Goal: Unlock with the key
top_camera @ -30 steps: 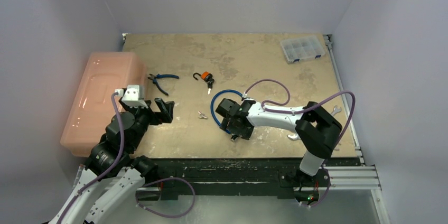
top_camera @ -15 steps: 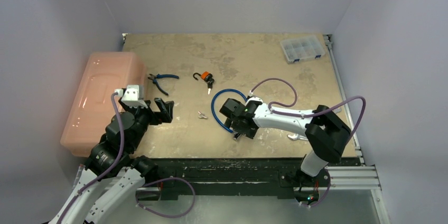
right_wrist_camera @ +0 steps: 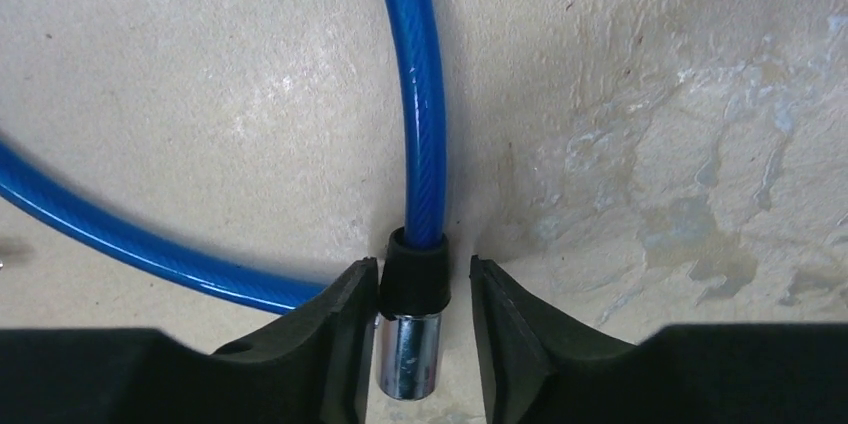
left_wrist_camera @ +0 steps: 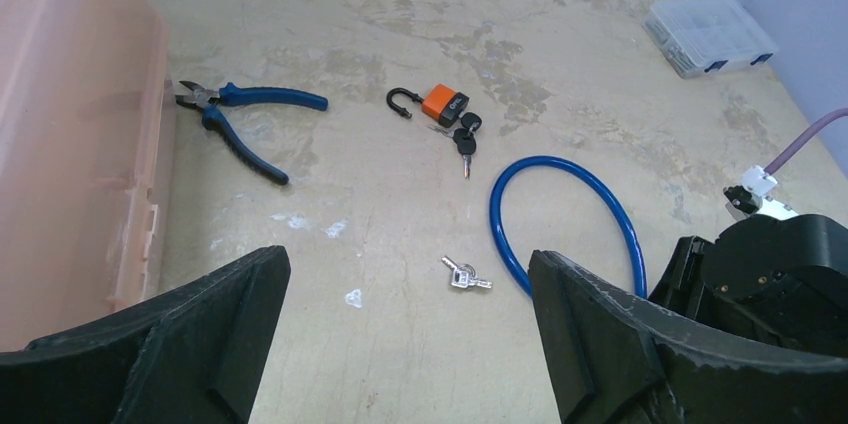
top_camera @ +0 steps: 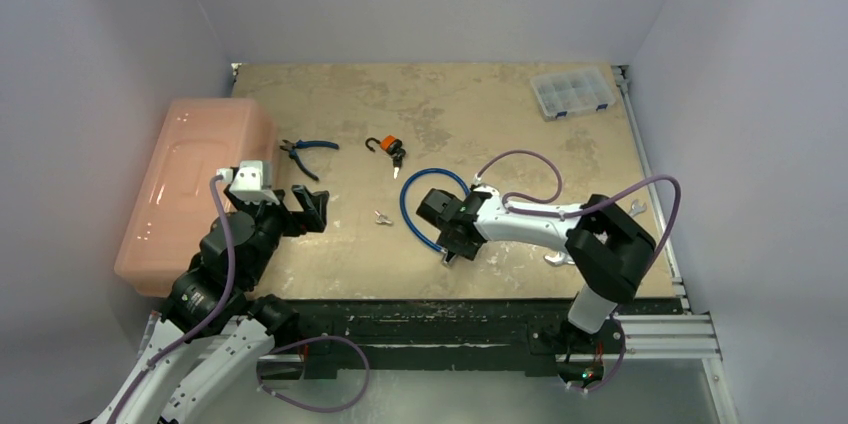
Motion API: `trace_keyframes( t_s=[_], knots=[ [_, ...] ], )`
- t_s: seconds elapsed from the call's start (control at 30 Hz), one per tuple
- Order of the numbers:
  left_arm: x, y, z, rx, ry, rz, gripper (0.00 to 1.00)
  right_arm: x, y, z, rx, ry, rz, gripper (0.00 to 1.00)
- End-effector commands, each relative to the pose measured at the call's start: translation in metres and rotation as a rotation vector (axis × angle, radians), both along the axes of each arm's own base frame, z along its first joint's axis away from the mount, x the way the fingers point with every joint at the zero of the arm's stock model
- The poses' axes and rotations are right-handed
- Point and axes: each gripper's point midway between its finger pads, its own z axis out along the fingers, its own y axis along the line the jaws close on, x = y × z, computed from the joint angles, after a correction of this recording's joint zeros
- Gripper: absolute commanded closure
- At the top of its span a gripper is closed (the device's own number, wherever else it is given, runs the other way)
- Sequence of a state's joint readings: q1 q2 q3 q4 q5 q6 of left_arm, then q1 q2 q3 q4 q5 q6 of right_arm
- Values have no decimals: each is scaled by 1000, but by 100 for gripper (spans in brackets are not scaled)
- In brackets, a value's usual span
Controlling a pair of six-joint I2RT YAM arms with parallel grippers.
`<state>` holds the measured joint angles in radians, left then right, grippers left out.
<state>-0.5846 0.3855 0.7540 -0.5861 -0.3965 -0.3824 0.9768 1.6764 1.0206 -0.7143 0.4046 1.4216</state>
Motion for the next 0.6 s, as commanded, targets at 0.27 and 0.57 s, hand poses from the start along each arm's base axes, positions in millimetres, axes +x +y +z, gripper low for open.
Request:
trace_keyframes(
  t_s=[0.27, 0.57],
  knots=[
    [3, -1, 2, -15, -9, 7, 2, 50, -29, 12, -57, -95, -55, 78],
    [5, -3, -1, -6, 4, 7, 2, 104, -33, 33, -35, -190, 3, 75]
  ],
)
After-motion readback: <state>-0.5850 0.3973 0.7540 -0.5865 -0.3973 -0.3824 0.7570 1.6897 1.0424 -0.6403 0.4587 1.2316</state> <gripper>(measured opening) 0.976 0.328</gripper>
